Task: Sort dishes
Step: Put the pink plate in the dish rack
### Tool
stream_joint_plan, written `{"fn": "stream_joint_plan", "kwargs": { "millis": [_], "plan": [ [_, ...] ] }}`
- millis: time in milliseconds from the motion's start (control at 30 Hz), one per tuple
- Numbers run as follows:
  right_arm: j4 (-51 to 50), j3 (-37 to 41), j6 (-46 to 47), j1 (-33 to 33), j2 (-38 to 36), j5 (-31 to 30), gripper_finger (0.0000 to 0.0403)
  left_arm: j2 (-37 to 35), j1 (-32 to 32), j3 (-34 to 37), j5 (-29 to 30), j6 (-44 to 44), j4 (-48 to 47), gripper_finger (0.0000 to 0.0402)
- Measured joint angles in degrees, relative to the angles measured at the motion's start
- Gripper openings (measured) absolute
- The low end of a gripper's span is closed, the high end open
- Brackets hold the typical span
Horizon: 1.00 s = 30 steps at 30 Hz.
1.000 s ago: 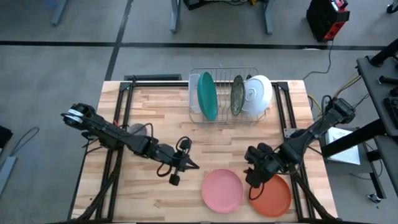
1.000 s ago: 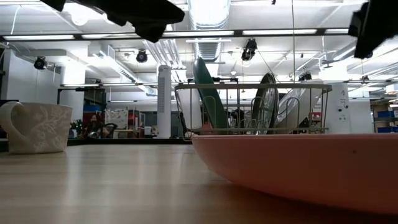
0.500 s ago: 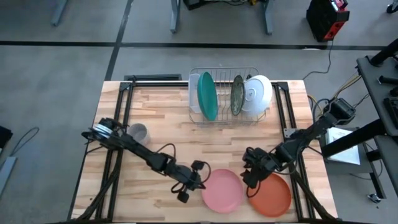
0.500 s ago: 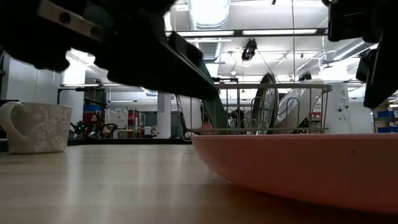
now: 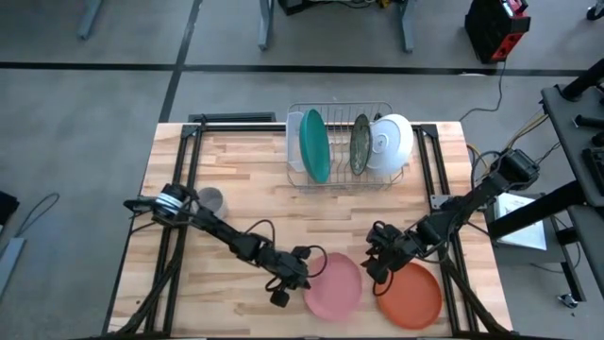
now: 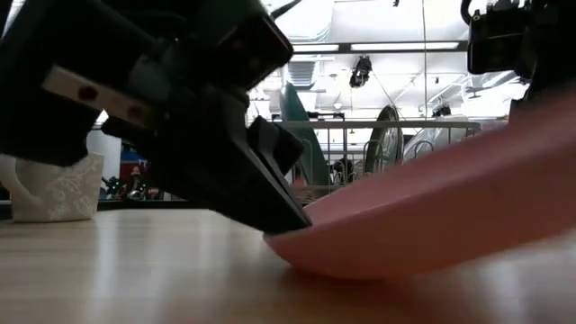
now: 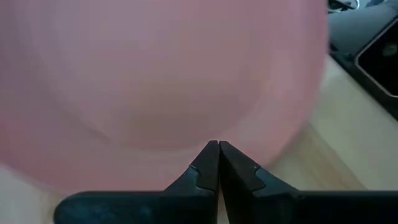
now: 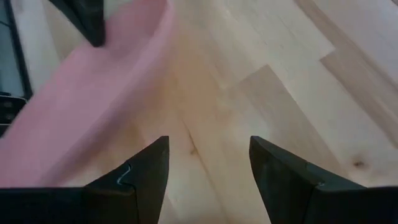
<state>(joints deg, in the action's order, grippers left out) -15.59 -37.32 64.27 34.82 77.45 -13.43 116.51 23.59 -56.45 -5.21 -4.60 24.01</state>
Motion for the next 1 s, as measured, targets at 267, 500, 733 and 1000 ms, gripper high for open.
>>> {"fn": "stream_joint_plan", "kwargs": {
  "millis": [267, 500, 733, 1000],
  "plan": [
    [4.2, 0.3, 1.0, -0.1, -0.6, 0.9, 0.0215, 0.8, -0.1, 0.0, 0.2, -1.2, 0.1, 0.0],
    [3.0, 0.2, 11.0, -0.3, -4.9, -1.7, 0.0207, 0.8, -0.1, 0.0, 0.2, -2.3, -0.1, 0.0],
    [10.8, 0.2, 11.6, 0.1, -8.1, -1.5, 0.0206, 0.8, -0.1, 0.0, 0.2, -3.0, -0.4, 0.0],
    [14.1, 0.2, 13.7, 0.2, -5.5, 2.1, 0.0226, 0.8, -0.1, 0.0, 0.2, -3.5, -0.7, 0.0]
  ]
}}
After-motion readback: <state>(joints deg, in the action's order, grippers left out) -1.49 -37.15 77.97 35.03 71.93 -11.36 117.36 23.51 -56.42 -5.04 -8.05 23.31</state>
